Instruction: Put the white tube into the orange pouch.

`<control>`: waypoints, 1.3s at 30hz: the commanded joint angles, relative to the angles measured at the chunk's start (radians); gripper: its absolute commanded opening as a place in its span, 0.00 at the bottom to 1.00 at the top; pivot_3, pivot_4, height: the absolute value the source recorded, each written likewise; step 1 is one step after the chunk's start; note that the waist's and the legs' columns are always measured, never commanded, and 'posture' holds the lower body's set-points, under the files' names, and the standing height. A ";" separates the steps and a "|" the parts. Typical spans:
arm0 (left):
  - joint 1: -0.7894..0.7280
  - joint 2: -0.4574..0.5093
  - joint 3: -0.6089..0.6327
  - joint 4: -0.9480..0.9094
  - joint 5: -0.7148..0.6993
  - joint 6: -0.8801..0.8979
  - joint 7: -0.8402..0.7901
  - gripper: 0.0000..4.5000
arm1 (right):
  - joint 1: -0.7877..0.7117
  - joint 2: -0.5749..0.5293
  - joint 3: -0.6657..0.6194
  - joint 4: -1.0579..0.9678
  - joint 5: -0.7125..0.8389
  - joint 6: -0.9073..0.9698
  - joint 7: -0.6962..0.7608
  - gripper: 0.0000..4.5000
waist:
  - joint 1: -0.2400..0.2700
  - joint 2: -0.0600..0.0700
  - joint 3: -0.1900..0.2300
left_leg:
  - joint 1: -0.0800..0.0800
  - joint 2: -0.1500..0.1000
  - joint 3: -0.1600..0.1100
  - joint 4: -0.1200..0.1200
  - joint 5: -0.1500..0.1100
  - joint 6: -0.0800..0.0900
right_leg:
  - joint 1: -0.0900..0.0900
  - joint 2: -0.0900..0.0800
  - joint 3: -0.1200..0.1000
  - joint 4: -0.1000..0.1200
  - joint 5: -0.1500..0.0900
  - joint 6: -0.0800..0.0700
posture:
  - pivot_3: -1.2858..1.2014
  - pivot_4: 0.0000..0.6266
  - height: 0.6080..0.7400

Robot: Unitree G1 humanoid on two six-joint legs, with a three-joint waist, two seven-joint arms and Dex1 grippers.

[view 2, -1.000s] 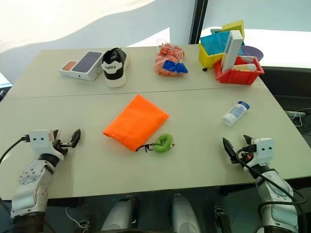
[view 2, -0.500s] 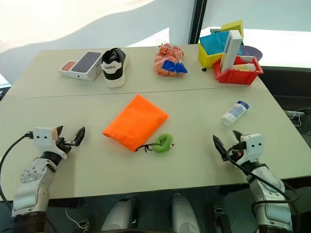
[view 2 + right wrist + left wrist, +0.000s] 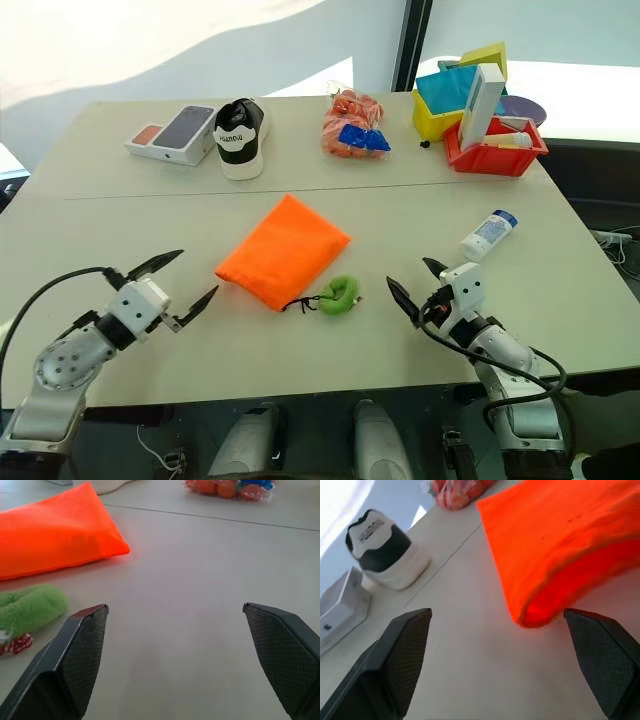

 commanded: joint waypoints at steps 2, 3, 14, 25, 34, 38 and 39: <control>-0.074 0.021 -0.066 0.041 0.074 -0.057 -0.012 1.00 | -0.002 0.003 0.006 -0.049 -0.004 -0.020 0.004 0.99 | -0.001 0.000 0.000 | 0.000 0.000 0.000 0.000 0.000 0.000 | 0.000 0.001 0.000 0.000 0.000 0.000 | 0.52 0.24 1.00; -0.099 0.016 -0.075 0.059 0.082 -0.060 -0.006 1.00 | -0.003 0.004 0.008 -0.055 -0.005 -0.019 0.003 0.99 | -0.001 0.001 0.000 | 0.000 0.000 0.000 0.000 0.000 0.000 | 0.000 0.001 0.000 0.001 0.000 0.000 | 0.52 0.24 1.00; -0.231 0.014 -0.140 0.196 0.078 -0.172 -0.032 0.61 | 0.024 -0.003 0.002 -0.103 -0.014 -0.013 -0.010 1.00 | -0.002 0.001 0.000 | 0.000 0.000 -0.001 0.000 0.000 0.000 | 0.000 0.001 0.000 0.001 0.001 0.001 | 0.52 0.24 1.00; -0.227 0.010 -0.153 0.193 0.028 -0.156 -0.084 0.01 | 0.015 0.011 -0.063 -0.136 0.037 0.053 -0.086 1.00 | -0.002 0.001 0.000 | 0.001 0.000 -0.001 0.000 0.000 0.000 | 0.000 0.001 0.000 0.002 0.001 0.002 | 0.52 0.24 1.00; -0.112 0.015 -0.106 -0.008 -0.125 0.105 -0.107 0.01 | -0.142 0.049 -0.202 0.018 -0.030 0.111 -0.365 1.00 | -0.003 0.001 0.000 | 0.001 0.000 -0.001 0.001 0.000 0.000 | 0.000 0.002 0.000 0.003 0.001 0.001 | 0.52 0.24 1.00; -0.048 0.032 -0.083 -0.141 -0.231 0.259 -0.142 0.01 | -0.216 0.062 -0.208 0.101 -0.095 0.155 -0.489 1.00 | -0.007 0.002 -0.001 | 0.001 0.000 0.000 0.001 0.000 0.000 | 0.000 0.002 0.000 0.003 0.001 0.001 | 0.52 0.24 1.00; -0.035 0.040 -0.081 -0.170 -0.250 0.294 -0.153 0.01 | -0.238 0.065 -0.208 0.123 -0.106 0.164 -0.516 1.00 | -0.007 0.002 -0.001 | 0.001 0.000 0.000 0.000 0.000 0.000 | 0.000 0.002 0.000 0.003 0.001 0.001 | 0.52 0.24 1.00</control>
